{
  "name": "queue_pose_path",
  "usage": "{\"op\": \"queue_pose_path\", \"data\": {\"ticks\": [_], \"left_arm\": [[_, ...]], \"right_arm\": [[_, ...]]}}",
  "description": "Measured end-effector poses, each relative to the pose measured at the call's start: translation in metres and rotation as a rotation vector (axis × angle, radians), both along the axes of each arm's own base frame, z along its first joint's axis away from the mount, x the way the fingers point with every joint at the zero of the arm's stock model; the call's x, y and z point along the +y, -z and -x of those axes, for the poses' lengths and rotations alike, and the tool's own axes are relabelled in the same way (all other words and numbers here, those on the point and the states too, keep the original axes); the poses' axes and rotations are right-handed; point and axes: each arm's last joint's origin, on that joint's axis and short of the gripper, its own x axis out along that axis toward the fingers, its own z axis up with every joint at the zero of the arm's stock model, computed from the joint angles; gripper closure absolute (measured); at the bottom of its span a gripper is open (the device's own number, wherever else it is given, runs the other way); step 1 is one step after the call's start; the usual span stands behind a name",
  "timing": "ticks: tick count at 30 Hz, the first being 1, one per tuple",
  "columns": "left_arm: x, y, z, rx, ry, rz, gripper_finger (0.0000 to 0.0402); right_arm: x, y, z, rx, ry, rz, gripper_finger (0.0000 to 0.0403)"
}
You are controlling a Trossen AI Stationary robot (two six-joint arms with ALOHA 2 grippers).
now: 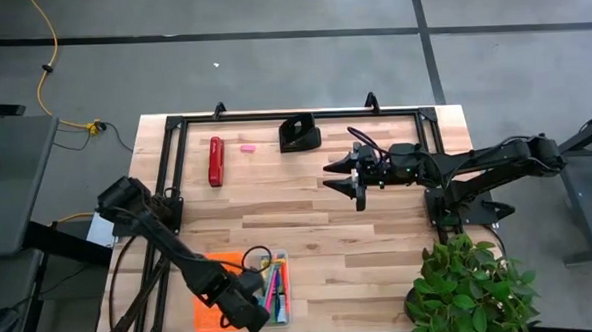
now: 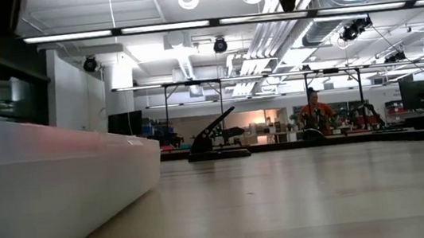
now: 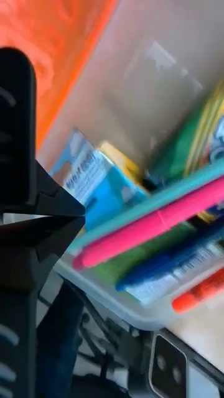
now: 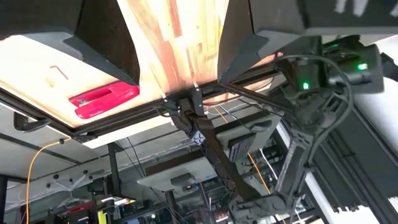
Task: Pack school essentials
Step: Put the light blue pencil into the supply box
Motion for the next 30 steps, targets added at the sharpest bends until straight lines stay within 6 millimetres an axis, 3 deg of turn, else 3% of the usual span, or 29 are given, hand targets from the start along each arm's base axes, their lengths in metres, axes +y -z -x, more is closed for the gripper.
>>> {"op": "queue_pose_path", "data": {"ticks": [30], "left_arm": [[0.009,0.011,-0.018,-0.023,-0.075,0.034,0.0401]], "right_arm": [[0.0,0.001,0.0,0.007,-0.003,-0.025,0.0193]]}}
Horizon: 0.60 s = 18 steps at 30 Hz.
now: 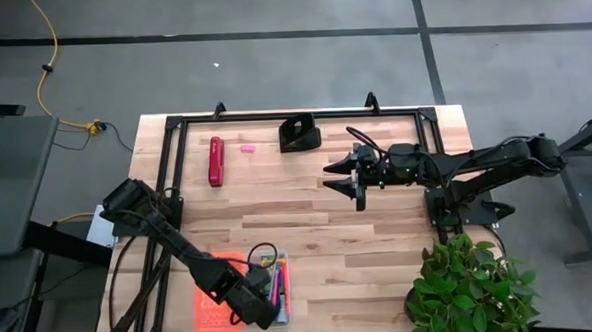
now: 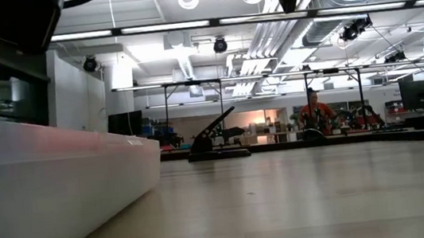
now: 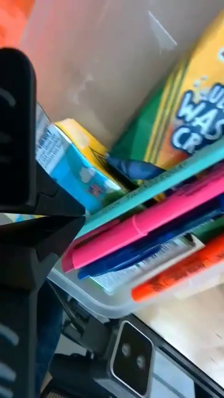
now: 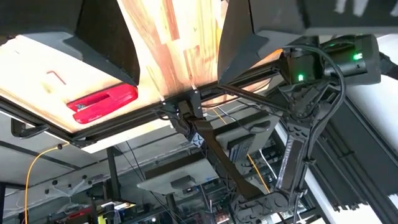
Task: Pack school essentials
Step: Put the light blue pencil into the supply box, then put the pink eraser into the supply box
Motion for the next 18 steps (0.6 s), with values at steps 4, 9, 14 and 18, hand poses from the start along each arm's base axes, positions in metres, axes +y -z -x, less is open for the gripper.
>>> {"op": "queue_pose_path", "data": {"ticks": [4,9,14,18], "left_arm": [[0.001,-0.001,-0.003,-0.016,-0.008,0.009,0.0401],[0.001,-0.003,-0.007,-0.055,-0.001,0.025,0.0401],[0.006,-0.01,-0.007,-0.055,0.03,0.024,0.0401],[0.015,-0.041,0.002,-0.11,0.108,0.003,0.0401]], "right_arm": [[0.0,0.0,0.0,0.0,0.0,0.0,0.0193],[0.0,0.0,0.0,0.0,0.0,0.001,0.0193],[0.0,0.0,0.0,0.0,0.0,0.001,0.0193],[0.0,0.0,0.0,0.001,0.0,0.002,0.0193]]}}
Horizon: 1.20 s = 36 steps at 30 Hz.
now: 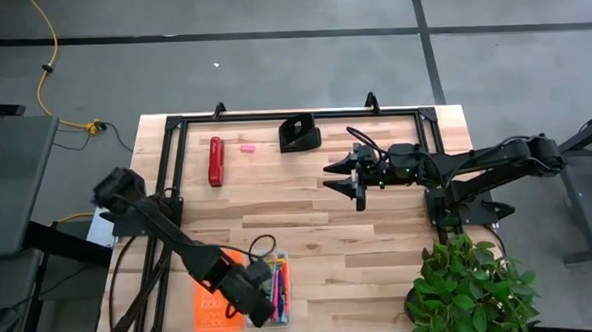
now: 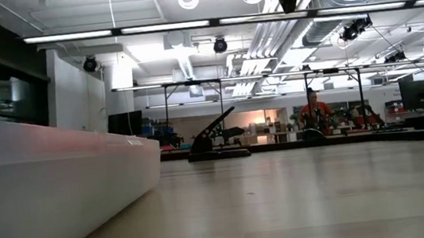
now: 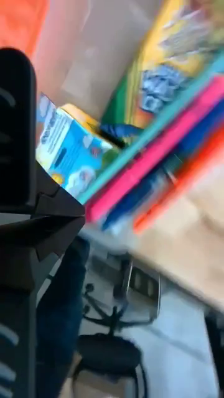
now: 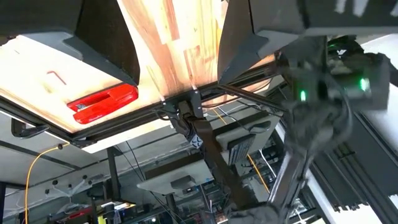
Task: Pack school essentials
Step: Put the pink eraser into the supply box
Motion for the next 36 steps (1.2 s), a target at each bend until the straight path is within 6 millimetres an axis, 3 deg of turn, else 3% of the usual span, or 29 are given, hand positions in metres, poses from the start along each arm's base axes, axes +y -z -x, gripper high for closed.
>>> {"op": "queue_pose_path", "data": {"ticks": [3,8,14,18,23,30,33,36], "left_arm": [[0.017,-0.041,0.012,-0.142,0.05,-0.088,0.0401],[0.066,-0.112,0.034,-0.443,0.186,-0.35,0.0401],[0.125,-0.164,0.073,-0.655,0.245,-0.718,0.0401],[0.158,-0.168,0.101,-0.766,0.207,-0.837,0.0401],[0.185,-0.143,0.13,-0.924,0.104,-0.822,0.0401],[0.195,-0.11,0.151,-1.073,-0.026,-0.744,0.0401],[0.196,-0.103,0.152,-1.043,-0.064,-0.737,0.0401],[0.196,-0.101,0.152,-1.022,-0.065,-0.731,0.0401]], "right_arm": [[0.0,0.0,0.0,0.0,0.0,0.002,0.0193],[0.0,0.0,0.0,-0.006,0.0,0.001,0.0193],[0.0,-0.005,0.0,-0.05,0.0,0.005,0.0193],[0.0,-0.009,0.0,-0.09,0.0,0.029,0.0193],[-0.001,-0.01,0.0,-0.101,0.031,0.059,0.0193],[-0.001,-0.009,0.0,-0.094,0.043,0.071,0.0203],[0.0,-0.01,0.0,-0.103,0.023,0.072,0.0234],[0.0,-0.012,0.0,-0.125,-0.001,0.112,0.0289]]}}
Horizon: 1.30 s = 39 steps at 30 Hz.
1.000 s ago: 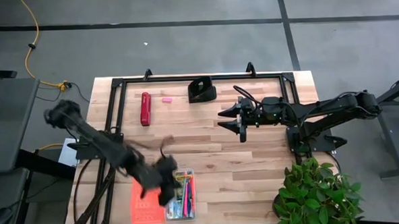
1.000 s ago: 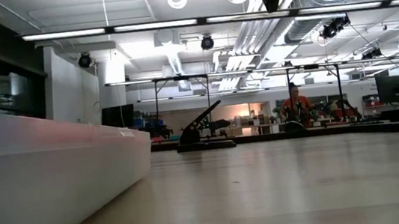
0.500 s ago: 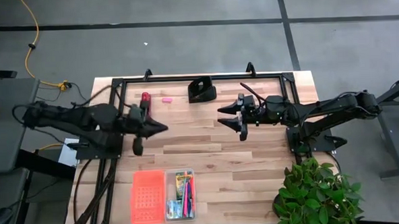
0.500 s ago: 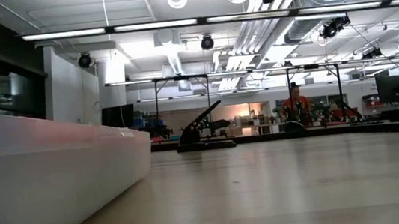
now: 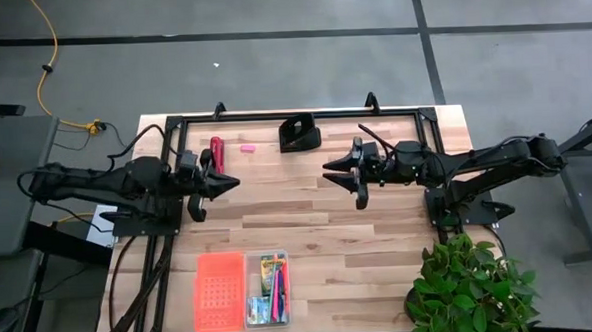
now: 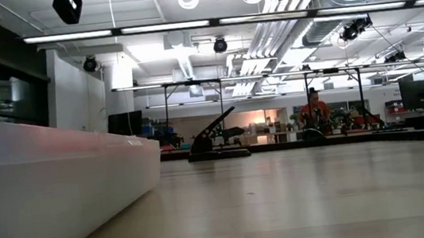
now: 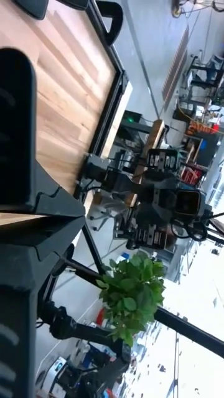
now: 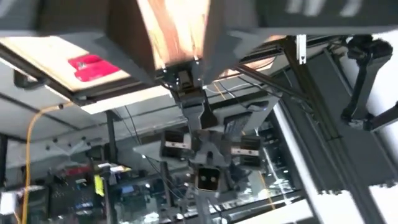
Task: Pack school essentials
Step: Put the pink eraser into the supply box
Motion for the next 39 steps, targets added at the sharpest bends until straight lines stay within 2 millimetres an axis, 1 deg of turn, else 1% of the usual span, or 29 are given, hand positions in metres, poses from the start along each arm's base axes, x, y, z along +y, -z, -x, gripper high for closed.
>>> {"op": "queue_pose_path", "data": {"ticks": [3,4,5,8,12,24,31,35,39], "left_arm": [[0.0,-0.0001,-0.0002,-0.001,-0.002,0.0,0.0401],[0.0,-0.0005,-0.0002,-0.004,-0.002,0.0,0.0401],[0.0,-0.0009,-0.0002,-0.009,-0.002,0.0,0.0401],[0.0,-0.002,-0.0001,-0.021,-0.003,0.0,0.0401],[0.0001,-0.0029,-0.0001,-0.029,-0.004,0.0,0.0401],[0.0002,-0.0027,-0.0001,-0.02,-0.012,-0.056,0.0401],[0.0002,-0.0027,-0.0001,-0.01,-0.015,-0.137,0.0401],[0.0002,-0.0027,-0.0001,-0.008,-0.016,-0.148,0.0401],[0.0006,-0.002,-0.0015,0.0,-0.028,-0.147,0.0387]], "right_arm": [[0.001,-0.0008,0.0,-0.008,-0.032,0.032,0.0366],[0.0013,-0.0006,0.0,-0.006,-0.055,0.037,0.0384],[0.0013,-0.0006,0.0,-0.006,-0.076,0.036,0.0392],[0.0013,-0.0006,0.0001,-0.007,-0.105,0.026,0.0381],[0.0012,-0.0006,0.0001,-0.008,-0.103,0.059,0.0399],[0.001,-0.0006,0.0001,-0.008,-0.103,0.078,0.0402],[0.001,-0.0006,0.0001,-0.008,-0.104,0.081,0.0402],[0.001,-0.0006,0.0001,-0.008,-0.104,0.081,0.0403],[0.001,-0.0006,0.0001,-0.008,-0.104,0.074,0.0403]]}}
